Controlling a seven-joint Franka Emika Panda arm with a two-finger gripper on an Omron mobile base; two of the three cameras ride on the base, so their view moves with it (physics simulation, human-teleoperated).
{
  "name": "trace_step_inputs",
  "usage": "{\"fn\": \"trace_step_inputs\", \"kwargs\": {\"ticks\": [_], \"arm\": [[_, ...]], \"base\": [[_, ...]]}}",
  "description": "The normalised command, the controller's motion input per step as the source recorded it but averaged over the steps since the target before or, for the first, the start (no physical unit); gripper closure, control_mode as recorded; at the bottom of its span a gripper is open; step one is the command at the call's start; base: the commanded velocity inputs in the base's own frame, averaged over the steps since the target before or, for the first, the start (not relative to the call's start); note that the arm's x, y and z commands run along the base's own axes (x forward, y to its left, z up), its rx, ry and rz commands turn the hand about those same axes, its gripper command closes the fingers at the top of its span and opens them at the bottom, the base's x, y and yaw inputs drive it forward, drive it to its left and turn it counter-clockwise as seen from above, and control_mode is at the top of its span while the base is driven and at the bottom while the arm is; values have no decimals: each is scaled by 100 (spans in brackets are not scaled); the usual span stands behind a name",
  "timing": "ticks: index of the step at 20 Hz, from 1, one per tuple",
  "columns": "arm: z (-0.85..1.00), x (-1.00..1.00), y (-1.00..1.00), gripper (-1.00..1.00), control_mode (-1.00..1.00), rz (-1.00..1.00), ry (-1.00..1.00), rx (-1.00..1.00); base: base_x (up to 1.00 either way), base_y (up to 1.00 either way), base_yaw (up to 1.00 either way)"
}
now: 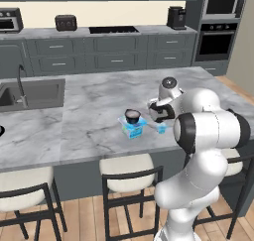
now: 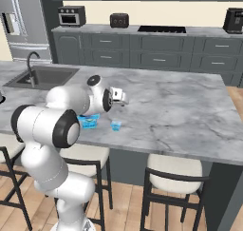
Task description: Stack the yogurt containers by placing the smaller containers on top of the larger containers.
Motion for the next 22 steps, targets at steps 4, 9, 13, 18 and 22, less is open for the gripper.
{"fn": "trace_step_inputs", "kwargs": {"ticks": [4, 9, 13, 18, 22], "arm": [[-7, 0, -6, -100, -100, 0, 1, 6], [-3, -3, 0, -100, -100, 0, 4, 4], [-6, -12, 0, -100, -100, 0, 9, 7], [-6, -4, 0, -100, -100, 0, 13, 4], [-15, 3, 0, -100, -100, 0, 15, 7]], "base": [[0, 0, 0], [0, 0, 0], [0, 0, 0], [0, 0, 0], [0, 0, 0]]}}
